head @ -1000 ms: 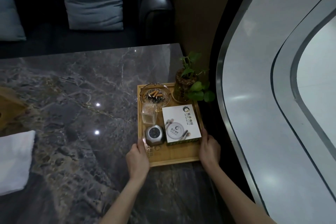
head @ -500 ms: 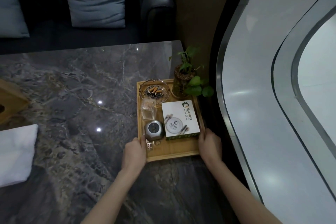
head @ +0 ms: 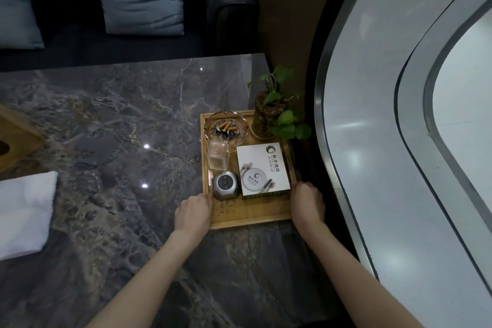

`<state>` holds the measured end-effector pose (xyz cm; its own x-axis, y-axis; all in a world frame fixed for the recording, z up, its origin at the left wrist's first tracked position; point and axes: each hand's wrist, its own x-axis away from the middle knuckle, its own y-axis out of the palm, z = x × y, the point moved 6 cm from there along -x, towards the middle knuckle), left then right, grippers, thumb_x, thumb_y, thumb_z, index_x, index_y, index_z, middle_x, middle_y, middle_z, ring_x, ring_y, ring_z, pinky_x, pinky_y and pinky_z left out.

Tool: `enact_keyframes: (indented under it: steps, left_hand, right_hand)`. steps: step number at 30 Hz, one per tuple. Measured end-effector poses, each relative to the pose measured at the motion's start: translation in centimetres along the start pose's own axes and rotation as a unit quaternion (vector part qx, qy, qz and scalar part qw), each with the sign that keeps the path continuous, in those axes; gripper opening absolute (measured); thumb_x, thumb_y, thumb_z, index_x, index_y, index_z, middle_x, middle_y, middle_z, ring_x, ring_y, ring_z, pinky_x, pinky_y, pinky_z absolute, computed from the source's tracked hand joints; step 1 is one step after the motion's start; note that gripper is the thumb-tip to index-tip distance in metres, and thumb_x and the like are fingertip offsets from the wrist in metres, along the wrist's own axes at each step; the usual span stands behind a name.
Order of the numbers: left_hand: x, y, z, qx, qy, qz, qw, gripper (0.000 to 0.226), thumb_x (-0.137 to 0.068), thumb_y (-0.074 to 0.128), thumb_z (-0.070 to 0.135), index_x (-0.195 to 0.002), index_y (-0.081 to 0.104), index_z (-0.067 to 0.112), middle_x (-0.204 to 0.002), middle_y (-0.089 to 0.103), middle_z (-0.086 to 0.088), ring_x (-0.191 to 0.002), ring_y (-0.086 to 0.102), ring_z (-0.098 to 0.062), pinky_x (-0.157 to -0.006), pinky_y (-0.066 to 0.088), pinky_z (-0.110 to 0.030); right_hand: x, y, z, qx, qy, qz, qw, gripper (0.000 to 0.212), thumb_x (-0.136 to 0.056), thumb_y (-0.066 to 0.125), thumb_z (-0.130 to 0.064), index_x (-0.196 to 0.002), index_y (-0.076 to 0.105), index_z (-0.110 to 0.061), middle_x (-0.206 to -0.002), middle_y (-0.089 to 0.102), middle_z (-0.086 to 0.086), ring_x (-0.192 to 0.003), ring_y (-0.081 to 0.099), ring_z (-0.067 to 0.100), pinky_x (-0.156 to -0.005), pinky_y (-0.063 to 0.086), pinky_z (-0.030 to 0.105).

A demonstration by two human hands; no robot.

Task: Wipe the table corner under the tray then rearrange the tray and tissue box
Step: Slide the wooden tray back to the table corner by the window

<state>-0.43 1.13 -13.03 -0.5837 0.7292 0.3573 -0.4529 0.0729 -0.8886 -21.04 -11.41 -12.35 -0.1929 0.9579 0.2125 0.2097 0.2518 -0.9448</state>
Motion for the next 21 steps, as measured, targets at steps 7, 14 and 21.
enact_keyframes:
  steps: [7,14,21]
  left_hand:
    - [0.1,-0.1,0.0,-0.033,-0.004,-0.019,0.999,0.051,-0.097,0.023,0.038,-0.103,0.060,0.004,-0.110,0.063,-0.019,-0.103,0.058,-0.037,-0.082,0.044,-0.042]
    - [4.6,-0.1,-0.4,0.067,0.077,0.113,0.988,0.041,-0.093,0.042,0.027,-0.128,0.039,0.007,-0.132,0.046,-0.014,-0.117,0.050,-0.029,-0.090,0.045,-0.038]
    - [5.7,4.7,-1.7,-0.002,0.123,0.051,0.991,0.081,-0.073,-0.016,0.068,-0.136,-0.022,0.017,-0.149,-0.019,0.001,-0.138,-0.014,-0.010,-0.114,-0.006,-0.032]
  right_hand:
    - [0.4,0.1,0.1,0.019,0.003,-0.012,1.000,0.025,-0.090,0.042,0.003,-0.110,0.058,0.002,-0.109,0.061,0.018,-0.097,0.061,0.032,-0.068,0.046,0.032]
    - [5.5,0.9,0.9,-0.030,-0.054,0.055,0.997,0.046,-0.091,0.045,-0.014,-0.135,0.042,-0.003,-0.138,0.048,0.018,-0.132,0.037,0.031,-0.104,0.036,0.044]
    - [8.9,4.3,1.3,-0.013,-0.138,-0.035,0.990,0.069,-0.087,0.002,-0.052,-0.147,-0.008,-0.020,-0.158,-0.006,-0.002,-0.139,-0.017,0.004,-0.116,-0.011,0.036]
